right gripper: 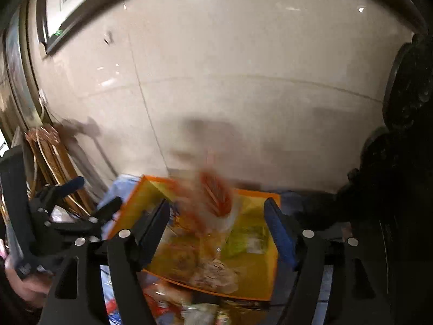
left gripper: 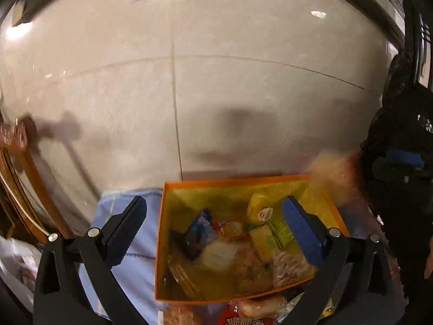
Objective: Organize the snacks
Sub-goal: 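Open both tools to drop the two packs into the box, then lower the left tool onto the red wafer bar and close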
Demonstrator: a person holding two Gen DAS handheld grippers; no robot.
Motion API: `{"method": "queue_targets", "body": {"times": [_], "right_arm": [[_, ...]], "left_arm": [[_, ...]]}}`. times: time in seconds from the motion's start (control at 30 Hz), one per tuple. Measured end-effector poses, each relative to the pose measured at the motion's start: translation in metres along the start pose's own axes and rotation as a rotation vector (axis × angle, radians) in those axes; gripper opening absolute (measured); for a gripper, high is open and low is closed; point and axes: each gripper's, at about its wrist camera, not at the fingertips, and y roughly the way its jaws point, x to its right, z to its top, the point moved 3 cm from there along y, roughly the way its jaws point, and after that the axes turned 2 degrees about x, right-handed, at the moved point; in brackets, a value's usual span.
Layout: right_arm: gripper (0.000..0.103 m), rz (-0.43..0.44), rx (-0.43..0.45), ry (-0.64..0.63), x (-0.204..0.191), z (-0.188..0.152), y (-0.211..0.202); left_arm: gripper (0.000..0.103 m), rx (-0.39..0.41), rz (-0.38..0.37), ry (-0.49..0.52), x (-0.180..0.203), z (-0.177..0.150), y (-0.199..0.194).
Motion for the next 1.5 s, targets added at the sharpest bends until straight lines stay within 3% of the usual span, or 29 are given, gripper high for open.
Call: {"method": "queue_targets", "body": {"times": [0.1, 0.27, 0.43, 0.57, 0.7, 1.03, 1.17, 1.4, 1.5], "right_arm": [[0.073, -0.007, -0.034, 0.034, 0.012, -0.022, 0.005], [0.075, -0.035, -0.094, 0.052, 0.015, -0.071, 0.003], [0.079, -0.005, -0.187, 0.116, 0.001, -0.141, 0.003], [0.079, 0.025, -0.291, 0.073, -0.028, -0.205, 0.011], [0.079, 0.038, -0.33, 0.02, -0.054, -0.231, 0.021], [0.079, 0.026, -0.371, 0.027, -0.068, -0.229, 0.051], [0.079, -0.001, -0.401, -0.01, -0.07, -0.236, 0.067], [0.079, 0.013, -0.437, -0.002, -0.07, -0.242, 0.087], [0.079, 0.013, -0.502, -0.018, -0.071, -0.253, 0.1]], "left_arm": [[0.098, -0.001, 0.022, 0.036, -0.007, -0.021, -0.004], [0.098, -0.017, -0.009, 0.077, -0.007, -0.067, -0.028], [0.098, -0.079, -0.033, 0.124, -0.014, -0.141, -0.06], [0.098, -0.145, -0.013, 0.149, -0.028, -0.208, -0.074], [0.098, -0.227, 0.035, 0.107, -0.047, -0.259, -0.076], [0.098, -0.226, 0.119, 0.117, -0.061, -0.274, -0.062], [0.098, -0.301, 0.178, 0.107, -0.076, -0.286, -0.043], [0.098, -0.271, 0.081, 0.107, -0.07, -0.288, -0.021], [0.099, -0.317, 0.059, 0.115, -0.069, -0.295, -0.007]]}}
